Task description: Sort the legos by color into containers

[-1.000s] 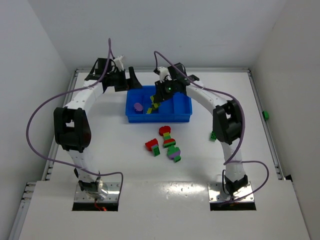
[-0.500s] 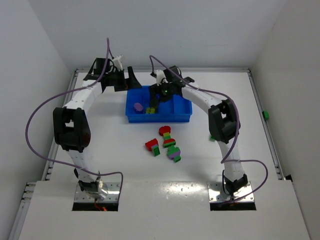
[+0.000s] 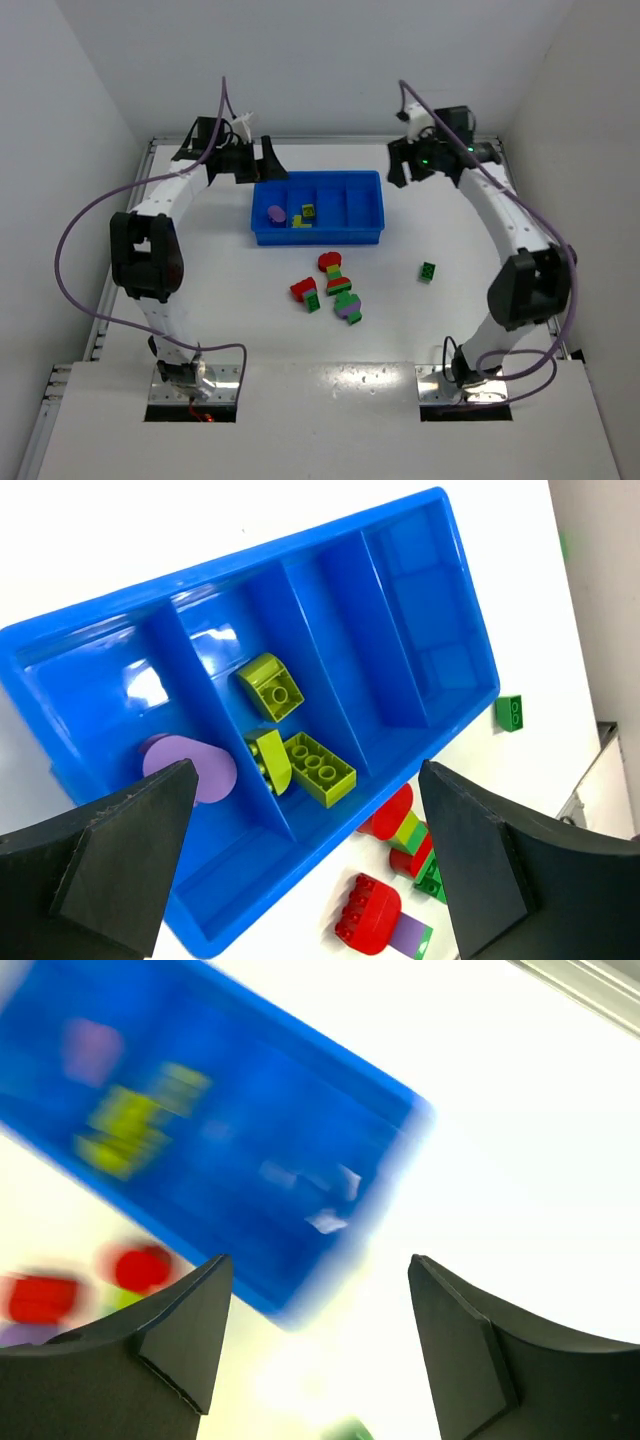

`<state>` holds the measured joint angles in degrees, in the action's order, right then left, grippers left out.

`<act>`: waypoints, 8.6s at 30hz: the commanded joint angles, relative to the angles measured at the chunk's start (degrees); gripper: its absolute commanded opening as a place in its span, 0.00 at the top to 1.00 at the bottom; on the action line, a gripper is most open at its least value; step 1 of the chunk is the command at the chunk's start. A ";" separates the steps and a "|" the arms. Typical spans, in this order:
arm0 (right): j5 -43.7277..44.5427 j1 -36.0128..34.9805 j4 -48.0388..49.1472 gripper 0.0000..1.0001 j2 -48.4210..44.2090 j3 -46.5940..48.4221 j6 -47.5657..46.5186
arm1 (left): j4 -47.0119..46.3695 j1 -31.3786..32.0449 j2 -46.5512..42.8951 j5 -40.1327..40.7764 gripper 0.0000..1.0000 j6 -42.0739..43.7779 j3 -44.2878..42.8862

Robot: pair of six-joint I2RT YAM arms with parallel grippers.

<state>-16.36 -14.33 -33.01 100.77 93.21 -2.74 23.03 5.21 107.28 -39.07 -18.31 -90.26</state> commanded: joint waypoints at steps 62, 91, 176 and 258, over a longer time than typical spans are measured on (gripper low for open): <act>11.00 49.92 -40.83 0.30 27.72 16.21 -115.21 | 13.80 7.88 12.16 2.86 0.00 14.26 -21.98; 12.05 48.25 -24.65 0.18 32.29 13.57 -115.21 | 13.80 10.08 14.44 3.39 0.00 14.79 -22.51; 13.89 40.17 -16.03 0.97 26.59 5.84 -100.45 | 13.80 13.24 14.44 1.98 0.00 14.79 -19.96; 0.01 11.51 -21.84 0.23 -15.61 -29.49 -24.70 | -0.35 2.08 -1.64 8.66 0.00 10.58 -0.10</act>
<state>-19.79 -2.37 -56.55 87.46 63.92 -34.94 24.69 7.01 108.01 -30.61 -7.79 -90.70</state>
